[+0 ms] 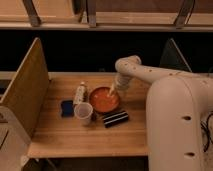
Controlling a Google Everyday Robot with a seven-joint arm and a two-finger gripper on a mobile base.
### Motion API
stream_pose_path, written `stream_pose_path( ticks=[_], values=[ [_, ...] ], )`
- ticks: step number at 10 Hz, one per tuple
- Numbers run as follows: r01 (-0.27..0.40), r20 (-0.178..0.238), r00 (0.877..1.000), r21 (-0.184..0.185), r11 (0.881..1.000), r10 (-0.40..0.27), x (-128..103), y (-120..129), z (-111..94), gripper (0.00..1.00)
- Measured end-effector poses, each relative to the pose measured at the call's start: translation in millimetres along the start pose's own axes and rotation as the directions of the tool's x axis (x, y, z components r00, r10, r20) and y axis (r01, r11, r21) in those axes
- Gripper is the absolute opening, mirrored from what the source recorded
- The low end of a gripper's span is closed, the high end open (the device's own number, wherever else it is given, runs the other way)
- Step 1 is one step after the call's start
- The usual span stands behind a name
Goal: Drag the ceramic bowl in a circle
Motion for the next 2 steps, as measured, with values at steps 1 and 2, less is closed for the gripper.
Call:
stream_pose_path(
  ticks=[1, 2],
  values=[
    [0.005, 0.015, 1.0, -0.004, 1.0, -0.005, -2, 0, -7, 0.8],
    [0.001, 0.041, 0.999, -0.014, 1.0, -0.001, -6, 0, -19, 0.8]
  ],
)
